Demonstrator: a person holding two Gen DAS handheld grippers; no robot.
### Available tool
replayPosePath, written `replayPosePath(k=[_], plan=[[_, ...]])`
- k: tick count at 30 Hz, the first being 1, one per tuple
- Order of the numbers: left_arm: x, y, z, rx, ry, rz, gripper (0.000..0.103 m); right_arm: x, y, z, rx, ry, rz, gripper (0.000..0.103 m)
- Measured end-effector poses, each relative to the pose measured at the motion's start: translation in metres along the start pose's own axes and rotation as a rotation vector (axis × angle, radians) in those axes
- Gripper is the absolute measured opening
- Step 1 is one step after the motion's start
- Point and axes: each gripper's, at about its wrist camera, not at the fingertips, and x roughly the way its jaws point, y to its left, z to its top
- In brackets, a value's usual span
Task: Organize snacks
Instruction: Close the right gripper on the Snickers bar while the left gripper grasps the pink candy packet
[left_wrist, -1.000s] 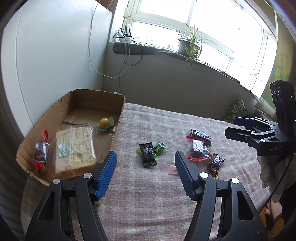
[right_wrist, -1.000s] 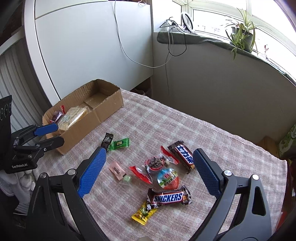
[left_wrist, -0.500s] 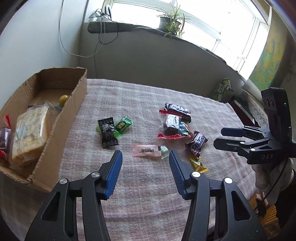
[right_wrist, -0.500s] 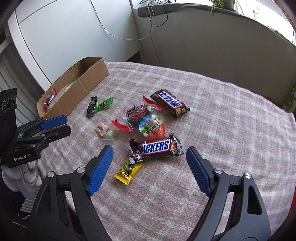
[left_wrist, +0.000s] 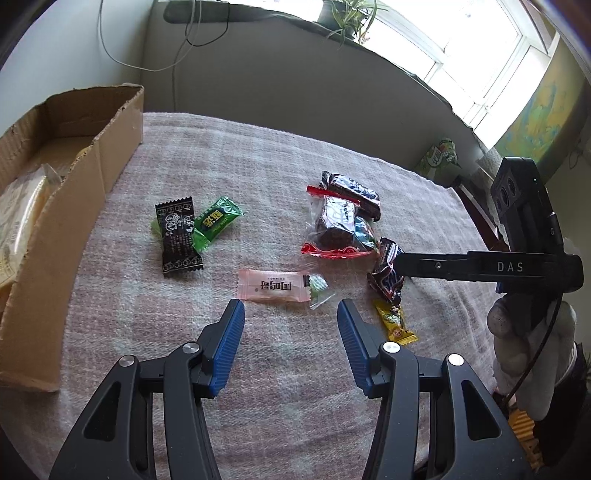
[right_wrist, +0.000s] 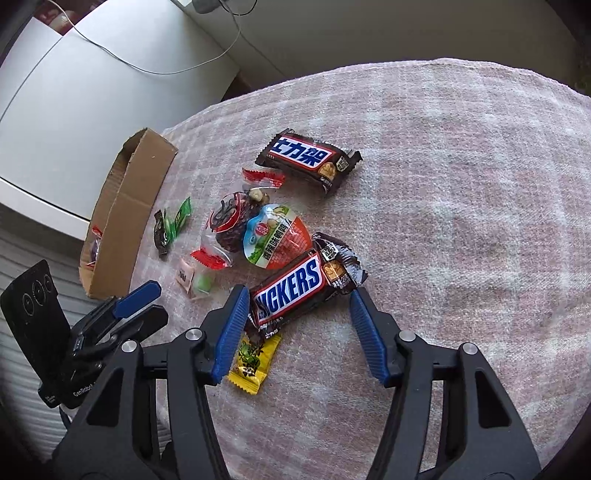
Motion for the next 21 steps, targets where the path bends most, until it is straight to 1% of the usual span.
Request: replayPosePath(k=[3, 5, 9, 13, 14, 15, 21], plan=[[0.005, 0.003, 0.002, -0.015, 0.018, -0.011, 0.051, 0.006, 0.005, 0.009, -0.030, -0.009, -0.055, 0.059], [0.008, 0.003, 0.003, -0.021, 0.030, -0.016, 0.049, 0.010, 0.012, 0.013, -0.075, -0.013, -0.103, 0.056], [0.012, 0.002, 0.005, -0.021, 0.040, -0.020, 0.049, 0.016, 0.024, 0.013, -0.181, -0.007, -0.187, 0.053], [0.017, 0.000, 0.010, -0.016, 0.046, -0.024, 0.049, 0.017, 0.024, 0.012, -0.222, -0.002, -0.218, 0.049], [0.018, -0.001, 0.012, -0.014, 0.047, -0.027, 0.049, 0.016, 0.023, 0.012, -0.232, -0.003, -0.234, 0.041], [0.020, -0.002, 0.014, -0.011, 0.047, -0.030, 0.049, 0.016, 0.023, 0.011, -0.244, -0.003, -0.255, 0.036], [0.028, -0.008, 0.023, 0.012, 0.044, -0.017, 0.049, 0.010, 0.014, 0.008, -0.259, -0.002, -0.259, 0.034]])
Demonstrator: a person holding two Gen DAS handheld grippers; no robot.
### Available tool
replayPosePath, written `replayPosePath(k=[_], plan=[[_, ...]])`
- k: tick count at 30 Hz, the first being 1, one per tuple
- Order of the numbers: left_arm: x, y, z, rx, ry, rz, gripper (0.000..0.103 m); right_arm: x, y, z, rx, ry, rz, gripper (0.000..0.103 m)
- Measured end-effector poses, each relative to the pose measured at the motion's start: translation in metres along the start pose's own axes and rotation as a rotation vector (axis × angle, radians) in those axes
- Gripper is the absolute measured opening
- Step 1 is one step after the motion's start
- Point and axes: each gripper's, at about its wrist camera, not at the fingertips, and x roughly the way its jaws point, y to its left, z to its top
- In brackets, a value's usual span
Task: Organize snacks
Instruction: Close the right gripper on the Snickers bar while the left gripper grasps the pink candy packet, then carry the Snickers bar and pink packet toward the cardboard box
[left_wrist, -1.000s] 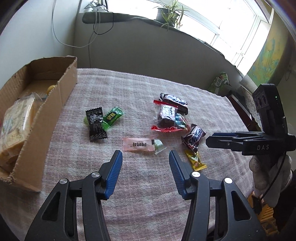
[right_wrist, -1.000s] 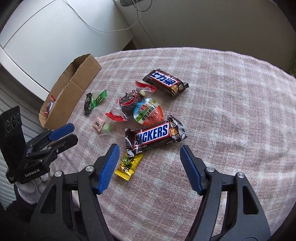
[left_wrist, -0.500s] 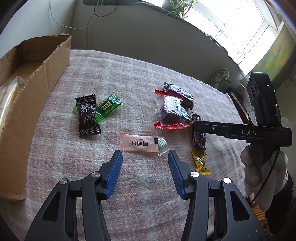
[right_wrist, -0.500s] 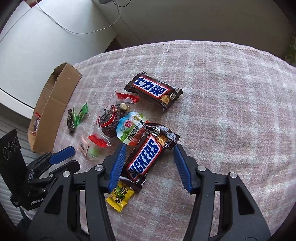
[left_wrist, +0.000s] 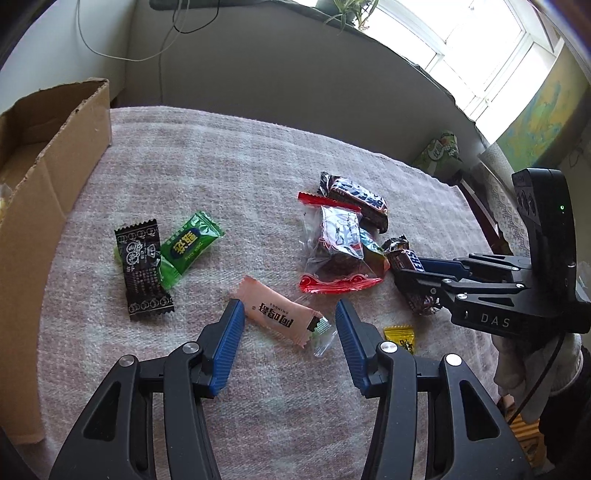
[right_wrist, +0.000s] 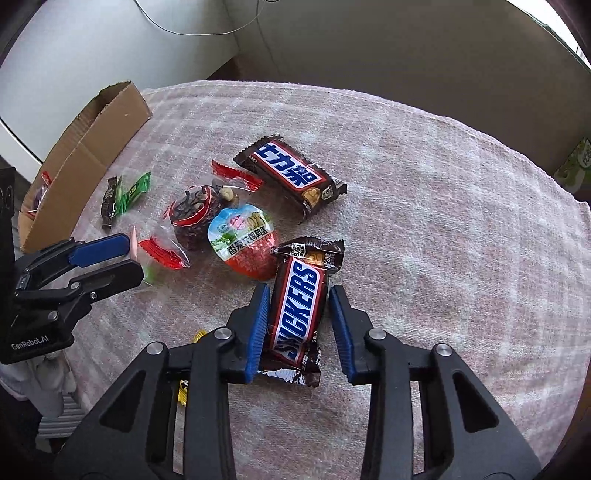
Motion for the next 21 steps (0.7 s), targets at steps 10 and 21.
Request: replayPosePath(k=[10, 21], plan=[[0.006, -0.003, 0.004, 0.064, -0.009, 0.109, 0.026, -0.001, 0.001, -0.004, -0.053, -0.002, -0.024, 0.033], [0.010, -0.019, -0.010, 0.234, 0.000, 0.252, 0.024, -0.003, 0.001, -0.009, -0.116, -0.013, -0.072, 0.033]])
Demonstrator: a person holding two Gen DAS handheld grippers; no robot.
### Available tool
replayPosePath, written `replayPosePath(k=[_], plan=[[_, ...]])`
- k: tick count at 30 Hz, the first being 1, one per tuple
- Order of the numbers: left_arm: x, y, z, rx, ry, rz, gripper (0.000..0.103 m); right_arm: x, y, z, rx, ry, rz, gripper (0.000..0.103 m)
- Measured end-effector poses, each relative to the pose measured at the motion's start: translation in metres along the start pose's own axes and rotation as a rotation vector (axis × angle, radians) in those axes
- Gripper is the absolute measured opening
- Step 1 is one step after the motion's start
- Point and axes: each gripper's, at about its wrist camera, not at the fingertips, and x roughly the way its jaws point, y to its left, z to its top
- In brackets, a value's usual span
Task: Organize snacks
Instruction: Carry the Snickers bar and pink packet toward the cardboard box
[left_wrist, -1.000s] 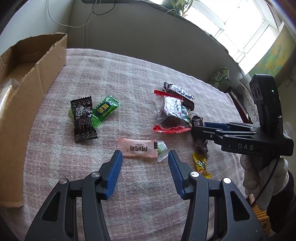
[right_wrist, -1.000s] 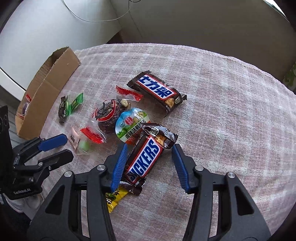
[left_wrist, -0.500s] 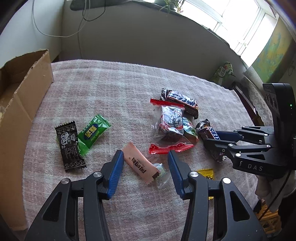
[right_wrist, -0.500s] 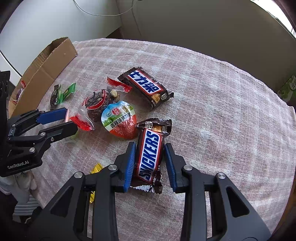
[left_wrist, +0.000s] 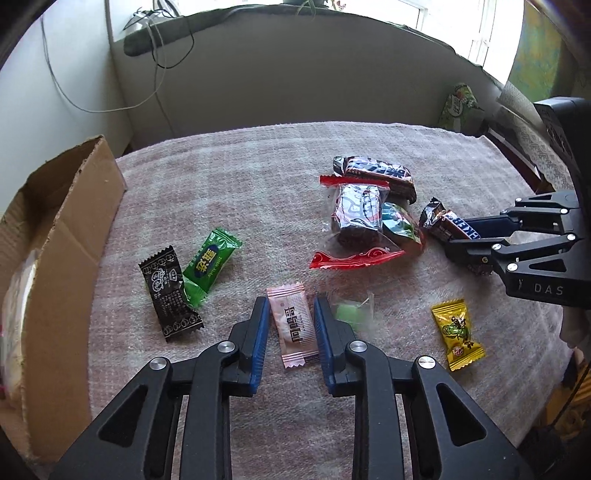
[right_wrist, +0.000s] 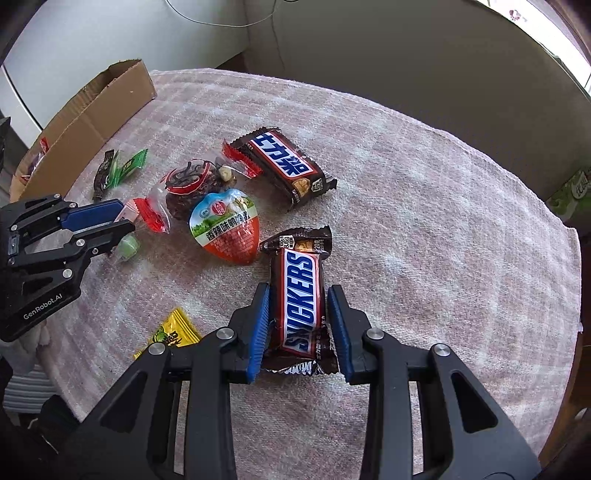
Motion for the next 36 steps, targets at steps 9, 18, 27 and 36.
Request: replayPosePath(k=[9, 18, 27, 36], plan=[[-0.001, -0.006, -0.001, 0.024, -0.006, 0.019, 0.018, -0.003, 0.000, -0.004, -0.013, -0.018, -0.002, 0.030], [-0.011, -0.001, -0.007, -0.045, -0.035, 0.005, 0.017, -0.012, -0.006, -0.013, 0.037, -0.039, 0.041, 0.029], [-0.036, 0.013, -0.005, -0.094, -0.094, -0.031, 0.017, -0.034, 0.000, -0.019, 0.059, -0.085, 0.049, 0.029], [-0.061, 0.027, -0.003, -0.124, -0.167, -0.039, 0.017, -0.067, 0.020, -0.008, 0.033, -0.154, 0.061, 0.029]])
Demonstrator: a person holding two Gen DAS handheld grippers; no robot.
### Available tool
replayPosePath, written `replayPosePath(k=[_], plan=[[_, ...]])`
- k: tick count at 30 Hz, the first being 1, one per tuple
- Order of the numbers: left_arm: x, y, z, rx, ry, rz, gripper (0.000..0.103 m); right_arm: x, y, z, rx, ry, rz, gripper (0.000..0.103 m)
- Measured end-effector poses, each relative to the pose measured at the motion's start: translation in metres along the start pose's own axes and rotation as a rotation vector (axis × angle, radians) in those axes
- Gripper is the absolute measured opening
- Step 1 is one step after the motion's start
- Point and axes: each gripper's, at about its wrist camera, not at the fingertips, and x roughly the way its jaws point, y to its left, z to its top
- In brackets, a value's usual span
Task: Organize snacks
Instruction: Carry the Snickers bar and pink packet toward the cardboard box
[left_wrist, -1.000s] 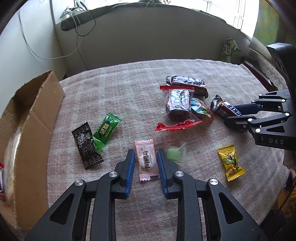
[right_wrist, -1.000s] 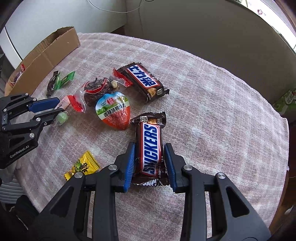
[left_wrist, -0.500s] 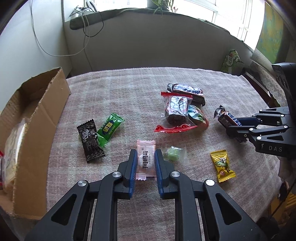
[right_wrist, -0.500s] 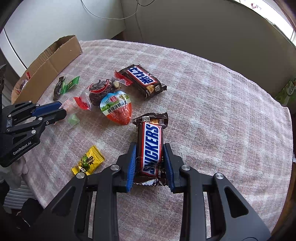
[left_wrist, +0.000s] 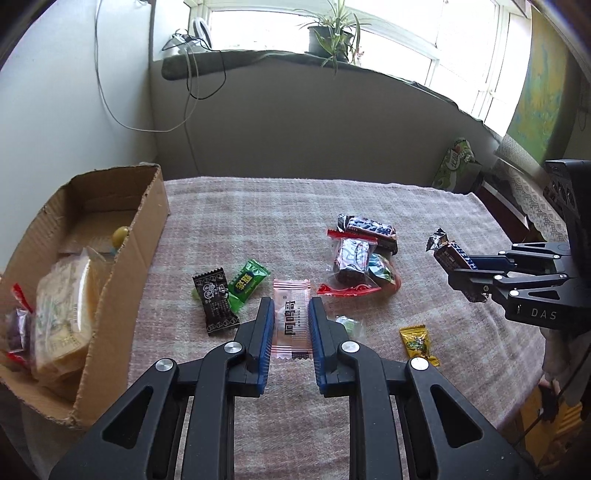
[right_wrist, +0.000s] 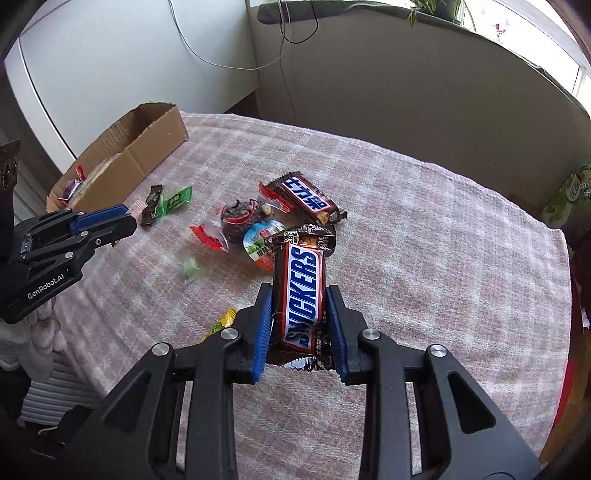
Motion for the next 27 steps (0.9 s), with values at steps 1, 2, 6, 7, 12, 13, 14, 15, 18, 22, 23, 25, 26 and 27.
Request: replayPosePath(k=[1, 2, 6, 7, 12, 13, 14, 15, 18, 22, 23, 25, 26, 27], plan=[[-0.003, 0.002, 0.001, -0.004, -0.008, 0.001, 0.017, -0.003, 0.004, 0.002, -0.005, -0.008, 0.004, 0.029], [-0.006, 0.004, 0.001, -0.008, -0.015, 0.004, 0.017, -0.005, 0.008, 0.005, -0.011, -0.014, 0.009, 0.029], [-0.019, 0.018, 0.001, -0.028, -0.042, 0.015, 0.017, -0.010, 0.026, 0.018, -0.032, -0.038, 0.033, 0.029], [-0.022, 0.021, 0.001, -0.034, -0.049, 0.021, 0.017, -0.011, 0.031, 0.021, -0.038, -0.044, 0.040, 0.029], [-0.039, 0.045, -0.001, -0.074, -0.084, 0.053, 0.017, -0.009, 0.060, 0.042, -0.079, -0.068, 0.078, 0.029], [-0.042, 0.051, -0.002, -0.084, -0.089, 0.060, 0.017, -0.008, 0.066, 0.047, -0.089, -0.073, 0.086, 0.029], [-0.045, 0.057, -0.002, -0.092, -0.095, 0.069, 0.017, -0.007, 0.072, 0.051, -0.099, -0.076, 0.095, 0.029], [-0.047, 0.063, -0.003, -0.101, -0.101, 0.078, 0.017, -0.005, 0.078, 0.056, -0.110, -0.078, 0.102, 0.029], [-0.054, 0.078, -0.004, -0.121, -0.116, 0.103, 0.017, 0.001, 0.094, 0.070, -0.136, -0.087, 0.124, 0.029], [-0.059, 0.100, -0.002, -0.141, -0.133, 0.132, 0.017, 0.008, 0.115, 0.090, -0.164, -0.091, 0.151, 0.029], [-0.060, 0.105, -0.001, -0.146, -0.138, 0.139, 0.017, 0.010, 0.121, 0.096, -0.172, -0.094, 0.156, 0.029], [-0.061, 0.115, 0.001, -0.158, -0.143, 0.149, 0.017, 0.014, 0.134, 0.106, -0.189, -0.099, 0.157, 0.029], [-0.060, 0.120, 0.003, -0.164, -0.144, 0.154, 0.017, 0.016, 0.140, 0.110, -0.196, -0.100, 0.162, 0.029], [-0.060, 0.124, 0.004, -0.166, -0.145, 0.161, 0.017, 0.019, 0.146, 0.115, -0.201, -0.099, 0.172, 0.029]])
